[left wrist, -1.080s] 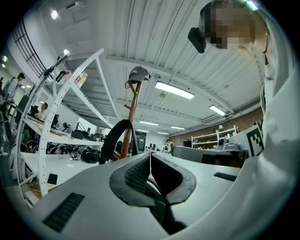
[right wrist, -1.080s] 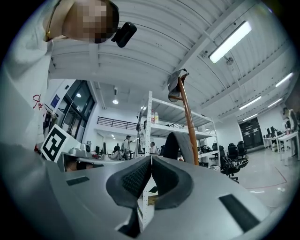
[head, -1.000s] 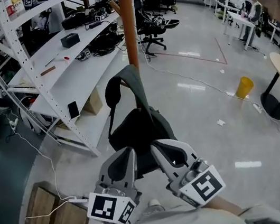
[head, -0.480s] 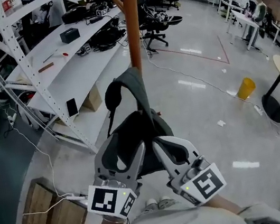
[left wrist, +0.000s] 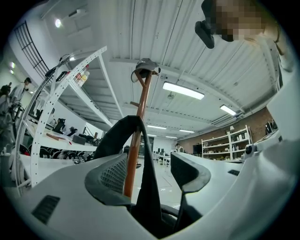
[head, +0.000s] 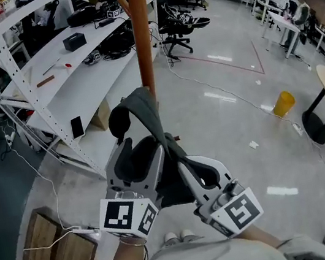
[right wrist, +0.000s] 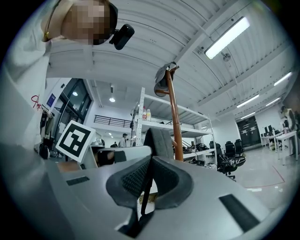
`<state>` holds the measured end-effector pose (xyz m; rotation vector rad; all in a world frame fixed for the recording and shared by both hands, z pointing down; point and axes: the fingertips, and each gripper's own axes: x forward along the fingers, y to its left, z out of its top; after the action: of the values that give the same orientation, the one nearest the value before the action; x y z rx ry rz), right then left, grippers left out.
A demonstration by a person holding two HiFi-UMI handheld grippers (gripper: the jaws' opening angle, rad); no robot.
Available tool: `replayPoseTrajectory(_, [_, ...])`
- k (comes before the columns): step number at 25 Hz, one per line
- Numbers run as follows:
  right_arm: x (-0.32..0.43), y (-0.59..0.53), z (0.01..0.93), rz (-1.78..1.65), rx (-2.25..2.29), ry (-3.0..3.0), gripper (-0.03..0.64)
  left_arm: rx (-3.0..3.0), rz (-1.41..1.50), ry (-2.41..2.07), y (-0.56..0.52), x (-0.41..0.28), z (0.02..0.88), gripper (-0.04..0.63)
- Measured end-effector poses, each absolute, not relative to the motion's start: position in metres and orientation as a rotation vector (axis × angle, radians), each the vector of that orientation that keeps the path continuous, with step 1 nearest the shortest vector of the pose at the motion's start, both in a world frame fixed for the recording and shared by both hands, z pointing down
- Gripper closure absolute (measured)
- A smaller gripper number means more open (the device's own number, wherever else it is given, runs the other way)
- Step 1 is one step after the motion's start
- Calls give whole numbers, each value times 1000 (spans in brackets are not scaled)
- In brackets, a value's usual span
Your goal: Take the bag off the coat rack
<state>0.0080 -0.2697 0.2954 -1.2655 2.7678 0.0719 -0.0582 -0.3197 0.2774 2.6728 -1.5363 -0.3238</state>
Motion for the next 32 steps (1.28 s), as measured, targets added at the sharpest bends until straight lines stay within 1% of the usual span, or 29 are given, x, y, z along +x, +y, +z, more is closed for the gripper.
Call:
replayPoseTrajectory(5, [17,-285,299,89,-1279,2780,597,2690,-361,-1584,-347,-48,270,310])
replayPoseTrajectory(22, [24,-311,306,31,-1259,2790,597,2696,-320,-1648,-398,-33,269,311])
replayPoseTrajectory(23, [24,-312,306,34,-1259,2789,597,2718,-314,-1638,-398,-30,268,324])
replayPoseTrajectory(24, [25,-312,306,33,-1261,2789,597,2746,-309,-1610,-397,-26,267,363])
replayPoseTrajectory(25, [25,-313,307,32,-1261,2788,597,2769,-310,-1572,-395,-21,267,489])
replayPoseTrajectory(26, [25,-314,306,33,-1259,2787,597,2778,-318,-1534,-394,-18,266,551])
replayPoseTrajectory(32, [24,-315,305,20,-1241,2768,597,2771,-325,-1486,-394,-21,264,558])
